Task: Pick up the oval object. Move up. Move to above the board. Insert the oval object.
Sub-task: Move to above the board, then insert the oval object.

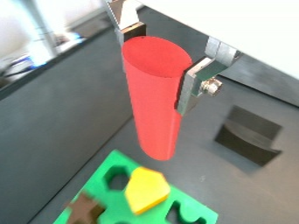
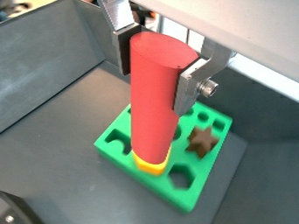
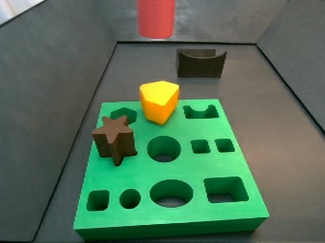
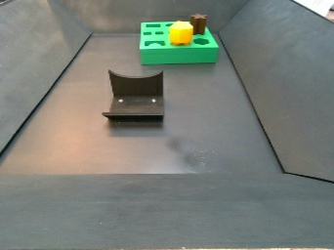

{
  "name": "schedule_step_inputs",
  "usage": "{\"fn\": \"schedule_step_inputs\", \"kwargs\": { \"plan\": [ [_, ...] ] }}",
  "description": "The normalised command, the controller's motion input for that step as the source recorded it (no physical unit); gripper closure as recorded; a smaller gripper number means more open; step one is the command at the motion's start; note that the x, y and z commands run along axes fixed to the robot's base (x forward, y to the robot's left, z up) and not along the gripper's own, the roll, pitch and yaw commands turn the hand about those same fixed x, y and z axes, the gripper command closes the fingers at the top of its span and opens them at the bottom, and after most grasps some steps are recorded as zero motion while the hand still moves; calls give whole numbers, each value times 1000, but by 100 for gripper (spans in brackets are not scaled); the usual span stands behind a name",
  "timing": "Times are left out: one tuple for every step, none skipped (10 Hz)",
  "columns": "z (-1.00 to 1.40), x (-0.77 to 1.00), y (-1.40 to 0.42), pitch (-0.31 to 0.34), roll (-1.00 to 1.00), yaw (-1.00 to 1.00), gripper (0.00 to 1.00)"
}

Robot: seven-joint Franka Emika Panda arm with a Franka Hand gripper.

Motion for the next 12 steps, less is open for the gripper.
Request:
{"fn": "schedule_step_inputs", "kwargs": {
  "plan": [
    [232,-71,-537,60,126,400,100],
    [140,-26,-325,52,110,231,100],
    [77,11,-174,45,100,101,100],
    [0,0,-20,0,0,0,100],
    [-29,0,-174,0,0,0,100],
    [-89,63,-346,0,0,106,100],
    [-100,111,-366,0,0,157,100],
    [-74,203,-380,0,0,214,100],
    [-103,260,-449,0,0,257,100],
    [-143,246,-526,0,0,351,100],
    [-197,77,-497,-1,0,414,100],
    [-257,86,-531,-19,0,383,100]
  ]
}}
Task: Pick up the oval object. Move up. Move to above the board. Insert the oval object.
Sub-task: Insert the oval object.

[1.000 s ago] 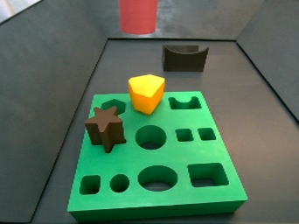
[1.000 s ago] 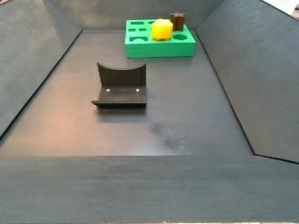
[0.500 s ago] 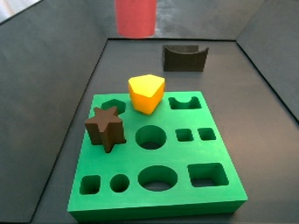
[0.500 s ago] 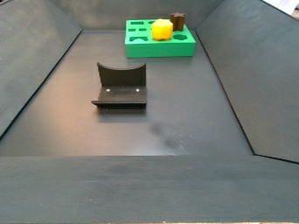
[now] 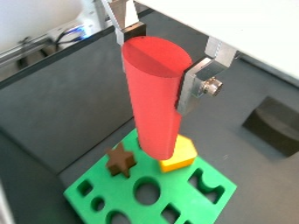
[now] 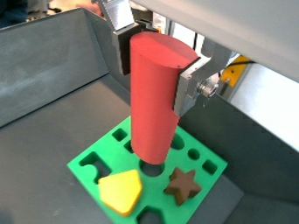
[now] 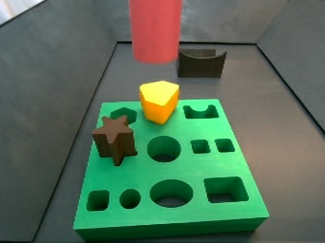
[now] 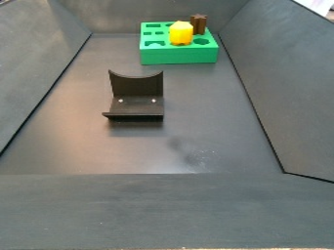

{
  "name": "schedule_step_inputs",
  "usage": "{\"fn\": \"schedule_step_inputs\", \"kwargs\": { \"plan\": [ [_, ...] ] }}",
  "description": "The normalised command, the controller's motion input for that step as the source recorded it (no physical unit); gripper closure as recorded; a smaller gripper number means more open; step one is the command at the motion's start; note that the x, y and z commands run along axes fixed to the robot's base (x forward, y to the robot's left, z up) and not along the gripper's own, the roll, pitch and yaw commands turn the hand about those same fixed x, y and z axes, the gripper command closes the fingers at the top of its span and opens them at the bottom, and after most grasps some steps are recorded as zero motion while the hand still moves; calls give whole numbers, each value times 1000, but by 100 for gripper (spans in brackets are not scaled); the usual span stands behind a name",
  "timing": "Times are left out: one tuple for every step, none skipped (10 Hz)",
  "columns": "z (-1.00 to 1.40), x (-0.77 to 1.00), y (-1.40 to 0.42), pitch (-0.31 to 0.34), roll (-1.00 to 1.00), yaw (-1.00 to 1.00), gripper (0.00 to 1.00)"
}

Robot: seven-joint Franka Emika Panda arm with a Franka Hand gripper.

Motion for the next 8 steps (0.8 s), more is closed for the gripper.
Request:
{"fn": "schedule_step_inputs", "kwargs": {
  "plan": [
    [-300,57,-594,-40,87,297,100],
    [-317,0,-657,-69,110,223,100],
    [-243,0,-686,-74,114,171,100],
    [-226,0,-760,-67,160,151,100],
    [-186,0,-734,-51,116,74,100],
    [-163,0,-663,-39,84,71,100],
    [-200,3,-626,-43,77,94,100],
    [-137,9,-580,-31,16,71,100]
  ]
}}
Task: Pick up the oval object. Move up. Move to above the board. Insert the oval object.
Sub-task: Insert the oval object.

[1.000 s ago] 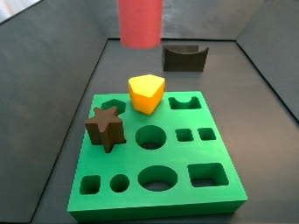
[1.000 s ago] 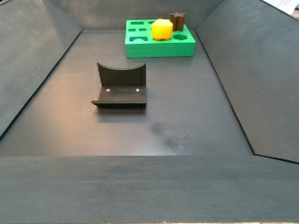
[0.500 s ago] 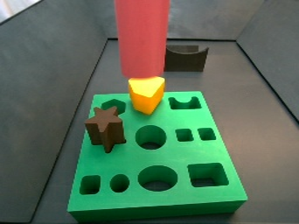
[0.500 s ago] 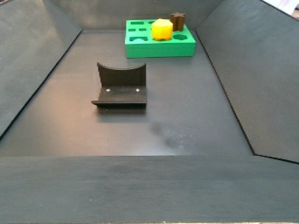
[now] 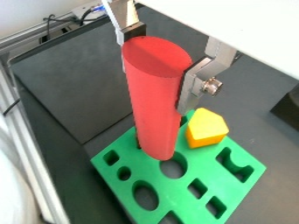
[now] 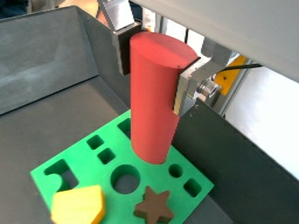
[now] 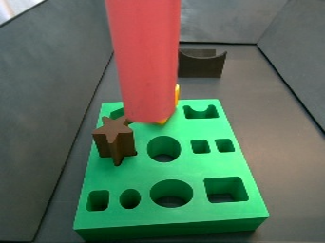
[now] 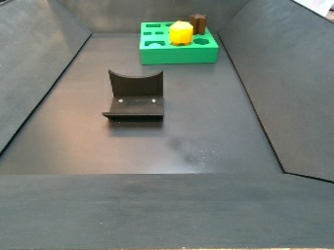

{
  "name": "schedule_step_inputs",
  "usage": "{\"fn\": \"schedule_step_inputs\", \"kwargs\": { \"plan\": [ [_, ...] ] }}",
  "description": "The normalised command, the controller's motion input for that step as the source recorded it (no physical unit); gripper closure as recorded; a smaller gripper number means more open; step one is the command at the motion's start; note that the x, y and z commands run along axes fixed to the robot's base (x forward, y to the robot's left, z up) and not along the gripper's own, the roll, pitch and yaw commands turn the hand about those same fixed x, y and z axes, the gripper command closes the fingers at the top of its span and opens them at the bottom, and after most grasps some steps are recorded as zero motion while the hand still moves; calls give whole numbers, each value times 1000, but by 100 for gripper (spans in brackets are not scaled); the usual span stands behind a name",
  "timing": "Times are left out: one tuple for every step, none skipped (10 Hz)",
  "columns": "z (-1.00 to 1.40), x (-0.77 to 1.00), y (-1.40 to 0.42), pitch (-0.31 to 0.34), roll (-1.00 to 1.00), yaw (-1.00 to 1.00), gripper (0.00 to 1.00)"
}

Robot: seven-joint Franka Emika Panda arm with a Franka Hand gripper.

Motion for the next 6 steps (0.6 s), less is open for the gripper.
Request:
{"fn": "schedule_step_inputs", "kwargs": {
  "plan": [
    [0,0,-63,-20,26,20,100],
    [-137,0,-154,-13,0,0,100],
    [-314,140,-326,-3,7,0,100],
    [-349,40,-466,-49,97,23,100],
    [-274,80,-377,-20,40,17,100],
    [-209,134,-317,0,47,0,100]
  ]
}}
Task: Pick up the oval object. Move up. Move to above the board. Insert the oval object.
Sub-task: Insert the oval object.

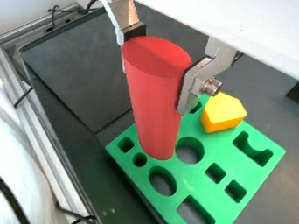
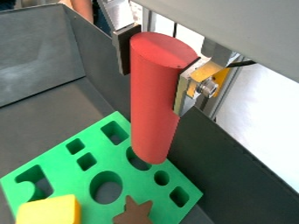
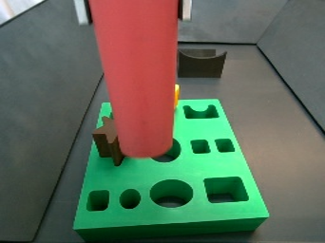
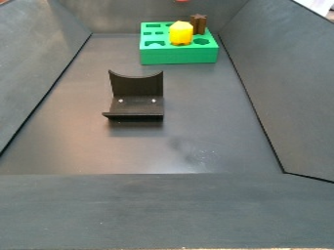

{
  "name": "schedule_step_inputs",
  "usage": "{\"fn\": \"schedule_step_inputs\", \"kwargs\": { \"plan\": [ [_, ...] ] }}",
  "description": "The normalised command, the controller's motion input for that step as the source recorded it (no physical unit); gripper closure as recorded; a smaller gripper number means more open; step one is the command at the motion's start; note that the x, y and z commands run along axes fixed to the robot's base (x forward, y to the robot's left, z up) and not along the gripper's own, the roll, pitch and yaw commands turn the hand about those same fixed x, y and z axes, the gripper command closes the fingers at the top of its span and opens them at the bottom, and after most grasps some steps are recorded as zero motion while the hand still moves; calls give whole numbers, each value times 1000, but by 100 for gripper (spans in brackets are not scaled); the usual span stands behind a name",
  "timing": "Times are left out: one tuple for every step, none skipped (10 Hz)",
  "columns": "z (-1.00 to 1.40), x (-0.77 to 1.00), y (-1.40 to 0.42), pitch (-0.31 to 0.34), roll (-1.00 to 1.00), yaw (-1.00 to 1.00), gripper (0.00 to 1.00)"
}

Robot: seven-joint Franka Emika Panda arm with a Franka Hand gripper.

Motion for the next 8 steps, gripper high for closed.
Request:
{"fn": "schedule_step_inputs", "kwargs": {
  "plan": [
    [-237,131,-251,0,64,0,100],
    [-37,120,-117,0,0,-40,100],
    [-29,0,0,-3,0,0,100],
    [-280,326,-129,0,107,0,100],
    [-320,326,-71,-16,176,0,100],
    [-303,283,-11,-6,136,0,100],
    [-234,303,-49,0,81,0,100],
    [-189,311,-120,0,63,0,100]
  ]
}}
